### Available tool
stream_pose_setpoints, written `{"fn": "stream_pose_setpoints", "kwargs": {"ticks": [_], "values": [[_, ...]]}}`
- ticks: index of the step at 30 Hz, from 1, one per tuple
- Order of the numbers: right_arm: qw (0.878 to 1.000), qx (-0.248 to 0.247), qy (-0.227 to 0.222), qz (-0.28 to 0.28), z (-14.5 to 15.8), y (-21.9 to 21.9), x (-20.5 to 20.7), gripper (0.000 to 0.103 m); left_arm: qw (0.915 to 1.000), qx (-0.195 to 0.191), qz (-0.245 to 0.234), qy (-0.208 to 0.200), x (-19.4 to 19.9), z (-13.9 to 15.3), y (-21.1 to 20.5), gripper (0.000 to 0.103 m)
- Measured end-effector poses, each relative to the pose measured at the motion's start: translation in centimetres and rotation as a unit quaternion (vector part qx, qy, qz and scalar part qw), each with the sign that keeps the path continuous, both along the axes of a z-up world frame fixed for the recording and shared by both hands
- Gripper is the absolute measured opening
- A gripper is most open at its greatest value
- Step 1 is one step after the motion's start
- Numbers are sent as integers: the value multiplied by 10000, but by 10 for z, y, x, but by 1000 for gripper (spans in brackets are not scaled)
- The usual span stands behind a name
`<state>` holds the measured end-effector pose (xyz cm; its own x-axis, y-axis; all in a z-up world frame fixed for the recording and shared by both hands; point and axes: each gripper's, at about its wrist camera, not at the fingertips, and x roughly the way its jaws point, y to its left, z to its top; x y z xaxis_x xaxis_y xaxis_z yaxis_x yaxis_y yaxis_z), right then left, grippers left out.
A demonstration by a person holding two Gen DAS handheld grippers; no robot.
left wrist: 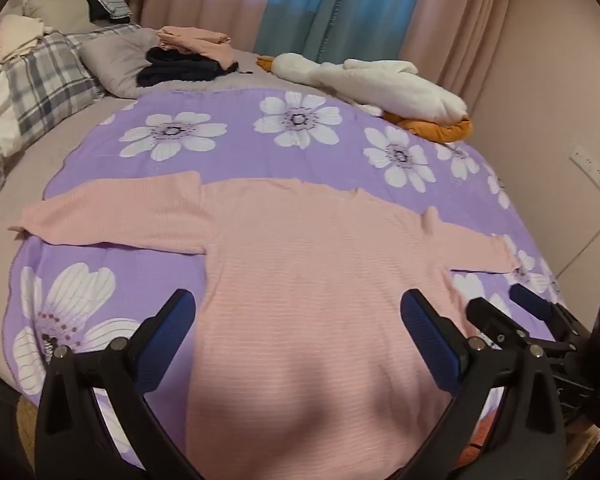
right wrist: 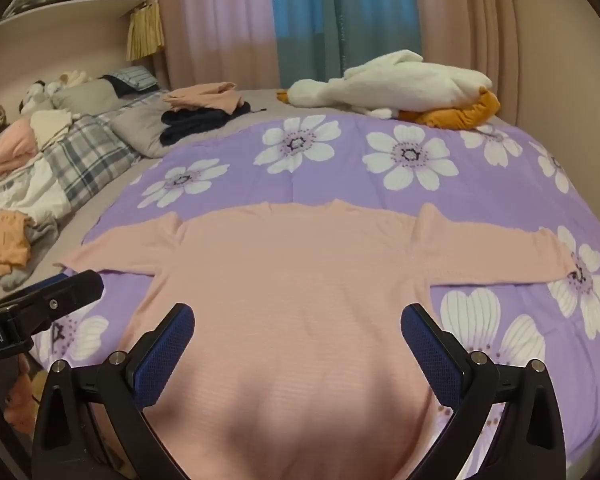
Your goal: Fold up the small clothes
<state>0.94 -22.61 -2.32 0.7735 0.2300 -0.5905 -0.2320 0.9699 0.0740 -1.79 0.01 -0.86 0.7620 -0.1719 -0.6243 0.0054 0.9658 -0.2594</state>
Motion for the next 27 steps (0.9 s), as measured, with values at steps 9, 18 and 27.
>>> {"fn": "stream_pose_setpoints", "kwargs": {"ticks": [9,18,27], "values": [[9999,51,42,-91,1,-1,-3,103,9998,85,115,135,-7,-5,6,102],[9997,198,141,-74,0,-1,-4,103,10000,-22,-29,50,-14,0,2,102],[9998,139,106,-104,0,4,-8,103,9998,-135,-32,119,-15,-5,5,102]]}}
